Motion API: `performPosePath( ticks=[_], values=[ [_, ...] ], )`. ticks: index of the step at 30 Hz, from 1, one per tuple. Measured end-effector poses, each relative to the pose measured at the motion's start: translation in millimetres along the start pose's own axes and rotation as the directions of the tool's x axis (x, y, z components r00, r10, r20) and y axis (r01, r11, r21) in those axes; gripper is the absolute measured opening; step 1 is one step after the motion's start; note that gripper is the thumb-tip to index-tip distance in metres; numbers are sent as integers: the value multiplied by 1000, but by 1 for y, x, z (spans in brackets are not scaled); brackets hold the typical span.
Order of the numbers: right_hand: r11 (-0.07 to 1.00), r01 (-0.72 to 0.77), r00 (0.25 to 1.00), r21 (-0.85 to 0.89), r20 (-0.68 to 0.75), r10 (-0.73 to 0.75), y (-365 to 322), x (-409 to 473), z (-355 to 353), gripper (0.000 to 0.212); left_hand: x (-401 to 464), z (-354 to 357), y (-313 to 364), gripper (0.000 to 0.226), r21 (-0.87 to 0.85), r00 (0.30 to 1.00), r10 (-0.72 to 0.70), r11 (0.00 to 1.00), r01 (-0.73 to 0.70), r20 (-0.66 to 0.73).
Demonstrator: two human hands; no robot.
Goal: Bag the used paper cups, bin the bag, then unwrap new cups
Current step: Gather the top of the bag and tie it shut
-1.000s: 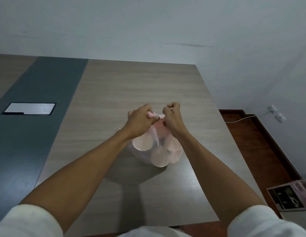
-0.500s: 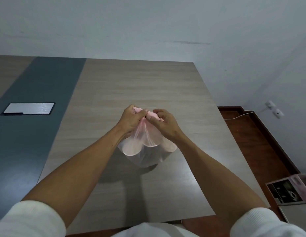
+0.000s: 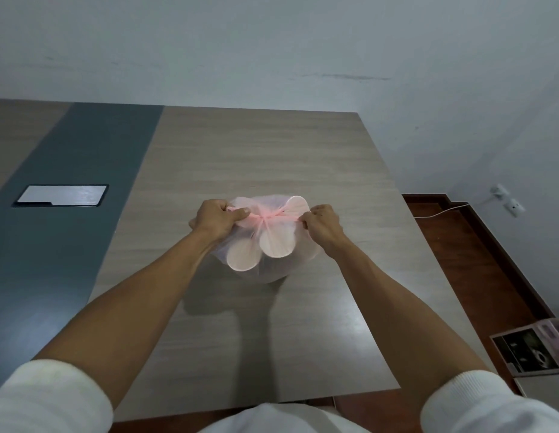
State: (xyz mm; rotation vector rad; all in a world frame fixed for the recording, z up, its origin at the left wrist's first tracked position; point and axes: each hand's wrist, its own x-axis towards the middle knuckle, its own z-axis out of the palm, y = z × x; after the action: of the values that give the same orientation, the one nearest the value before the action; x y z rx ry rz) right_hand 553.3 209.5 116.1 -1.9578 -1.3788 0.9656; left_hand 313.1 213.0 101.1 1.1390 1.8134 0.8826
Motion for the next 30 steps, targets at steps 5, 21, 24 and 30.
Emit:
performPosePath(
  ticks=[5,21,24,30],
  values=[
    [961,99,987,-260,-96,-128,2,-1,12,28,-16,-3,3,41,85,998,62,995,-61,-8],
    [774,-41,975,632,196,-108,-8,-15,30,17,-41,23,3,27,-357,946,227,924,-134,232],
    [762,-68,984,644,168,-54,-5,-14,32,30,-45,31,5,27,-312,949,263,929,-200,173],
    [780,-61,973,623,210,-92,-1,-17,31,11,-39,31,4,21,-392,891,279,911,-127,359]
  ],
)
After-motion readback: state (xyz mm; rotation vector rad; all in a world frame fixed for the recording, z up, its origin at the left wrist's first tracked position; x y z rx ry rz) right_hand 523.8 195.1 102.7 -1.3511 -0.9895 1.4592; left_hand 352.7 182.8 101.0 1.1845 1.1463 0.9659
